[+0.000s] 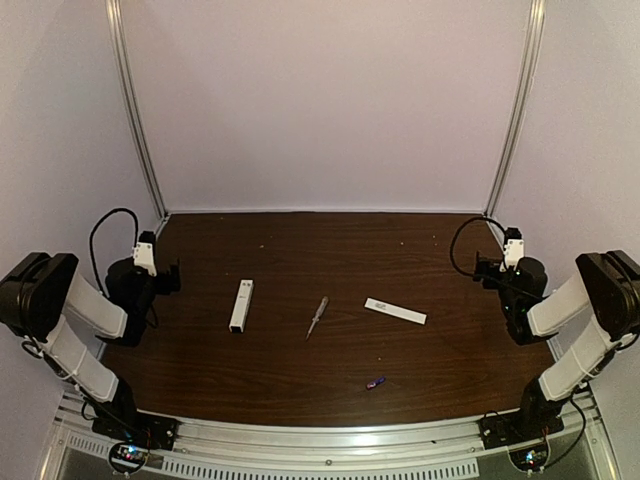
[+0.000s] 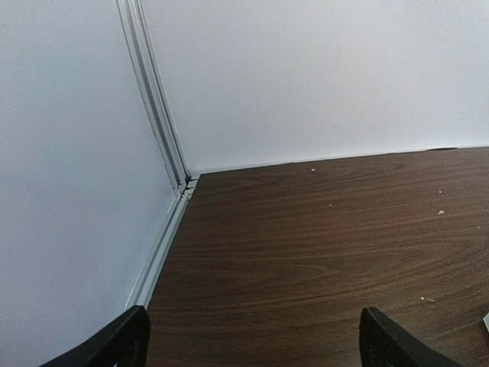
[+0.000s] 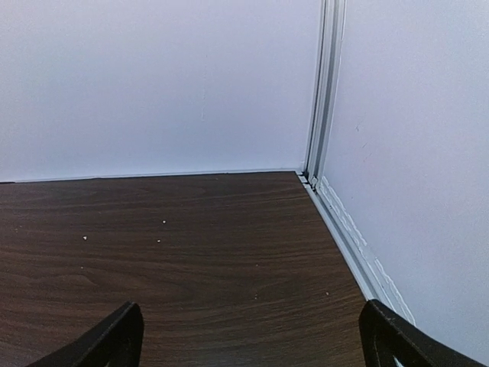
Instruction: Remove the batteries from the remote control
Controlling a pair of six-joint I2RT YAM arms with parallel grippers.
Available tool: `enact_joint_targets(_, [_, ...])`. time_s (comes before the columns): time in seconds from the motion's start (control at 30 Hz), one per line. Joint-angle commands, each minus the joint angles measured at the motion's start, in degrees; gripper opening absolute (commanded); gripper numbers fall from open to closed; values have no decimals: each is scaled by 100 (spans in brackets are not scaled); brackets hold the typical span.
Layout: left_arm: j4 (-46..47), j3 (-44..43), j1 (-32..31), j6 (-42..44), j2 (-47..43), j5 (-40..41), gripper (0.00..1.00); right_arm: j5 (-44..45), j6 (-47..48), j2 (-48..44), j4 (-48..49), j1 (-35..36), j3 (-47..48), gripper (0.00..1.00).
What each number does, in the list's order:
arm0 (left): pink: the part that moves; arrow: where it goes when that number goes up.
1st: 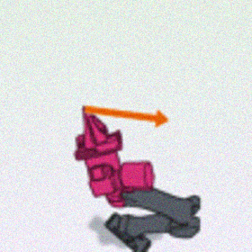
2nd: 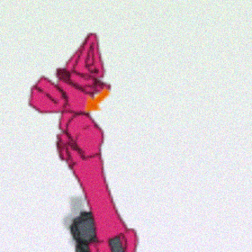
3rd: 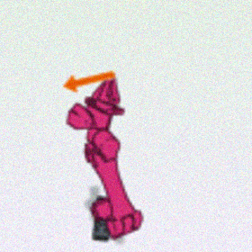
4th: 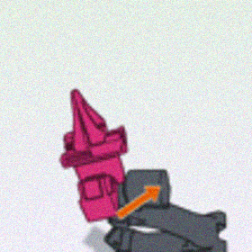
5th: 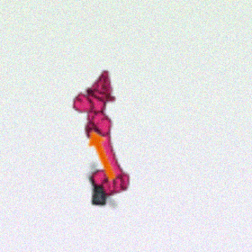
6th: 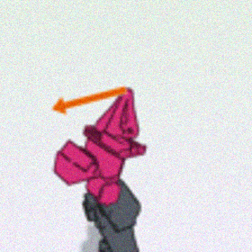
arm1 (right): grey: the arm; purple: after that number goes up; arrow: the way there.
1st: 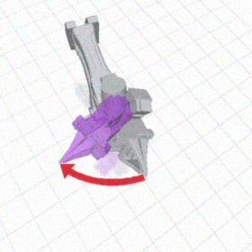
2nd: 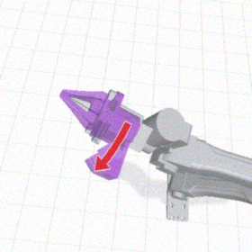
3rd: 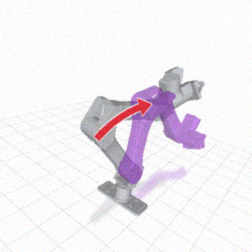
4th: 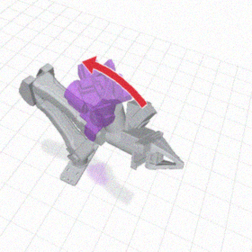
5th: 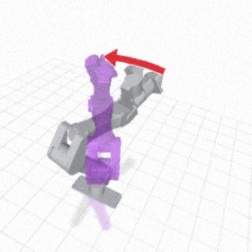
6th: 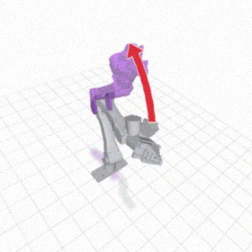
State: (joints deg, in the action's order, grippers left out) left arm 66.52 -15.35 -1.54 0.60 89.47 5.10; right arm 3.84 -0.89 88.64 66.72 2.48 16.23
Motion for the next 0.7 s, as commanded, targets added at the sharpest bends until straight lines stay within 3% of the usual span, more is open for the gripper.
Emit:
enact_joint_targets(0.0, [446, 28, 49, 72, 43, -80, 97, -42, -96, 31, 199, -29, -41, 100])
enact_joint_targets(0.67, [458, 33, 49, 77, 44, -97, 97, -65, -65, 43, 160, -20, -14, 100])
